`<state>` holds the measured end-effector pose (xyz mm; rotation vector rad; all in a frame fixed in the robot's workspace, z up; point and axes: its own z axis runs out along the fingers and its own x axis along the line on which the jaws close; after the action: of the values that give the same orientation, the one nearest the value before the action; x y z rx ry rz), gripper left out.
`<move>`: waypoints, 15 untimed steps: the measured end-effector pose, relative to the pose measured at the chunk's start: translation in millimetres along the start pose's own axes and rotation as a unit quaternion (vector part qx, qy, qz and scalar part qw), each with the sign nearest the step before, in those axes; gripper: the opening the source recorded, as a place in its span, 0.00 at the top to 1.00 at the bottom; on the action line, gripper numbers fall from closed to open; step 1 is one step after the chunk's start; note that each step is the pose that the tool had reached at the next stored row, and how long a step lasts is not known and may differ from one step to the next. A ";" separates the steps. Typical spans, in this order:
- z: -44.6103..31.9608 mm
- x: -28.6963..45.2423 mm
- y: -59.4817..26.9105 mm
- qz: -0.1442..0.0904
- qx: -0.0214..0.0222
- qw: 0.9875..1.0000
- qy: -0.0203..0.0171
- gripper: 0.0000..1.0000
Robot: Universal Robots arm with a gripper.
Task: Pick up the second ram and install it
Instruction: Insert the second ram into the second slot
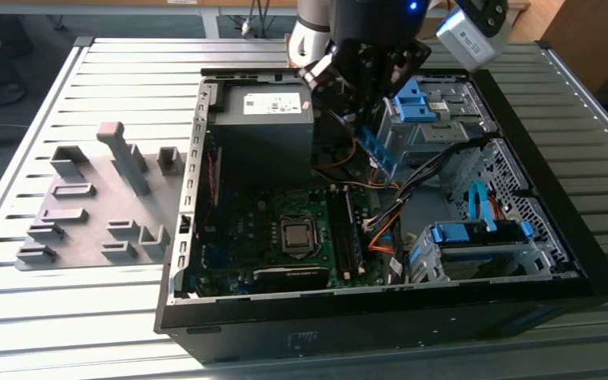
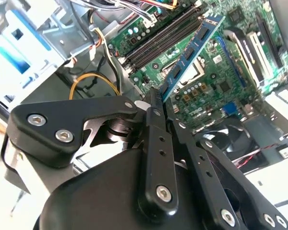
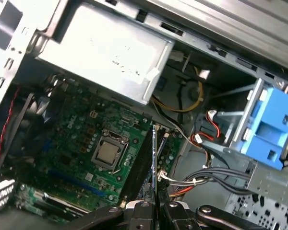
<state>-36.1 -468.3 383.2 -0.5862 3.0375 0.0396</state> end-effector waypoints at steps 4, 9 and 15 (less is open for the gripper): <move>0.1 0.0 0.0 0.036 0.002 0.999 -0.001 0.86; 0.2 0.0 0.1 0.075 0.004 0.997 -0.001 0.86; 0.4 -0.1 0.2 0.117 0.006 0.993 -0.002 0.86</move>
<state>-36.1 -468.0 382.8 -0.2261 3.0826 0.0308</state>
